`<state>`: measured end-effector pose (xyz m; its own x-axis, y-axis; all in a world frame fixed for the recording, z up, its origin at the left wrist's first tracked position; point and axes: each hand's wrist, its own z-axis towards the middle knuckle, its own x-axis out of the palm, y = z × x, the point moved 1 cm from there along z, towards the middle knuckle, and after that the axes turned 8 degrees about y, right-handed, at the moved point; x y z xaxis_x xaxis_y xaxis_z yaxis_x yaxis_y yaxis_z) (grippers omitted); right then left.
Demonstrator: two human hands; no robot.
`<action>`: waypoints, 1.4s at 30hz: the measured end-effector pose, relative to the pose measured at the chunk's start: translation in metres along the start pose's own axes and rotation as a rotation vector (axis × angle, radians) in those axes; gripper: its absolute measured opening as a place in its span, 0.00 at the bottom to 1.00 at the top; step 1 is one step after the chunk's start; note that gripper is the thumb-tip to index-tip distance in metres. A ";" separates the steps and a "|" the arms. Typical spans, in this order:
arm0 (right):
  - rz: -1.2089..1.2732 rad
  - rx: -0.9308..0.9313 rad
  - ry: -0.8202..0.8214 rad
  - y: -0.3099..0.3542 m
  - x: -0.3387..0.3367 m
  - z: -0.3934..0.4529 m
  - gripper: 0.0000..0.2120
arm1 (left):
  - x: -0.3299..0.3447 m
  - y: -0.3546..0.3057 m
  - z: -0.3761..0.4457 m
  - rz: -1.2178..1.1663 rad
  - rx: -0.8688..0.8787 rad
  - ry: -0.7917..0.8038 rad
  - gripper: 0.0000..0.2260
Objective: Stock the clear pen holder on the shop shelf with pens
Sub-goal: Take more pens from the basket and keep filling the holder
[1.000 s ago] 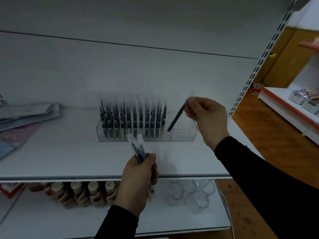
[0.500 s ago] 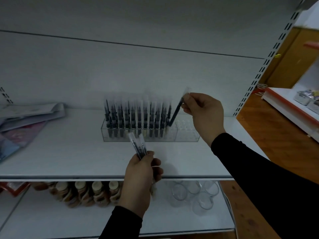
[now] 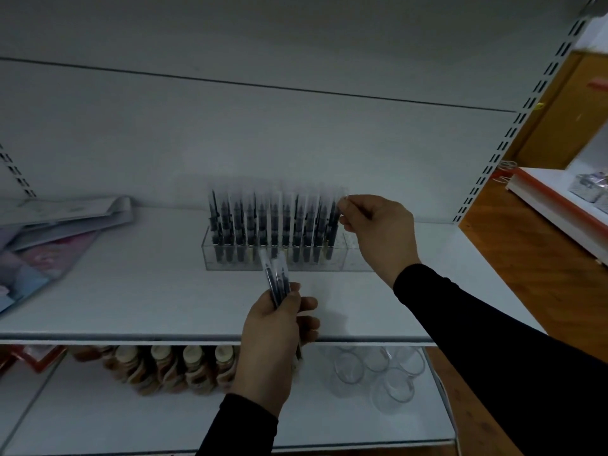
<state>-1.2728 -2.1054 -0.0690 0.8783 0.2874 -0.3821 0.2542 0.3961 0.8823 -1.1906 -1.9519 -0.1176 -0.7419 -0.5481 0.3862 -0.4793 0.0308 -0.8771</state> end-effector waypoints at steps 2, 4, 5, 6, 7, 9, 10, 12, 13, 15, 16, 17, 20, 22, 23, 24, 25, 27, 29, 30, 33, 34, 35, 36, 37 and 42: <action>-0.013 0.000 0.003 -0.003 0.002 -0.001 0.07 | -0.001 0.000 0.000 0.005 0.002 -0.003 0.08; -0.026 0.005 0.007 -0.004 0.004 -0.002 0.08 | -0.001 0.000 0.001 0.014 0.008 0.001 0.08; -0.027 0.010 0.008 -0.005 0.005 -0.003 0.07 | -0.001 0.000 0.001 0.017 0.011 0.004 0.08; -0.022 0.016 0.009 -0.005 0.005 -0.003 0.07 | -0.001 0.000 0.001 0.021 0.015 0.009 0.08; -0.020 0.019 0.011 -0.005 0.006 -0.003 0.06 | 0.000 0.000 0.001 0.026 0.019 0.014 0.08; -0.035 0.018 0.008 -0.005 0.006 -0.003 0.06 | 0.000 0.000 0.000 0.039 0.020 0.021 0.08; -0.040 0.016 0.004 -0.004 0.006 -0.003 0.07 | 0.000 0.001 0.000 0.042 0.018 0.024 0.08; -0.059 0.016 0.000 -0.005 0.005 -0.005 0.08 | 0.000 0.001 0.000 0.047 0.016 0.027 0.08; -0.084 0.015 0.003 -0.006 0.005 -0.005 0.09 | 0.001 0.001 0.000 0.049 0.017 0.029 0.08; -0.141 0.018 0.019 -0.008 0.004 -0.008 0.10 | 0.001 0.000 -0.001 0.057 0.020 0.033 0.08; -0.157 0.025 0.021 -0.009 0.003 -0.010 0.10 | 0.001 0.000 -0.001 0.061 0.016 0.037 0.07; -0.163 0.033 0.018 -0.010 0.001 -0.012 0.10 | 0.002 0.000 -0.001 0.066 0.010 0.040 0.07; -0.156 0.067 0.029 -0.012 -0.001 -0.021 0.11 | 0.003 0.000 0.000 0.085 -0.005 0.047 0.07; -0.125 0.107 0.088 -0.014 0.002 -0.028 0.11 | 0.004 0.001 0.000 0.115 -0.014 0.052 0.07; -0.108 0.131 0.130 -0.015 0.004 -0.031 0.12 | 0.004 0.002 0.001 0.131 -0.016 0.057 0.07; -0.099 0.153 0.172 -0.017 0.006 -0.035 0.12 | 0.004 0.002 0.001 0.141 -0.015 0.064 0.07; -0.089 0.171 0.211 -0.017 0.009 -0.038 0.14 | 0.005 0.002 0.001 0.145 -0.013 0.072 0.07; -0.031 0.205 0.277 -0.016 0.014 -0.044 0.17 | 0.005 0.003 0.001 0.149 -0.009 0.091 0.07; 0.036 0.236 0.344 -0.013 0.018 -0.049 0.17 | 0.005 0.004 0.000 0.159 -0.011 0.114 0.07; 0.052 0.243 0.380 -0.012 0.019 -0.050 0.16 | 0.006 0.004 -0.001 0.168 -0.011 0.130 0.07; 0.100 0.258 0.428 -0.010 0.020 -0.051 0.11 | 0.008 0.005 -0.002 0.188 -0.006 0.163 0.08; 0.126 0.271 0.423 -0.011 0.019 -0.050 0.11 | 0.008 0.005 -0.003 0.190 -0.009 0.164 0.08; 0.149 0.286 0.418 -0.012 0.017 -0.050 0.11 | 0.009 0.005 -0.003 0.189 -0.015 0.162 0.08; 0.166 0.299 0.412 -0.012 0.016 -0.049 0.11 | 0.009 0.005 -0.003 0.180 -0.022 0.156 0.08; 0.189 0.309 0.400 -0.012 0.014 -0.049 0.11 | 0.010 0.005 -0.003 0.163 -0.027 0.148 0.08; 0.399 0.321 0.234 -0.009 -0.002 -0.042 0.07 | 0.010 0.005 0.000 0.122 -0.022 0.091 0.07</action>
<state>-1.2933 -2.0732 -0.0880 0.8275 0.5611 -0.0205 0.0635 -0.0574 0.9963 -1.2006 -1.9575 -0.1181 -0.8342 -0.4614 0.3020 -0.3922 0.1113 -0.9131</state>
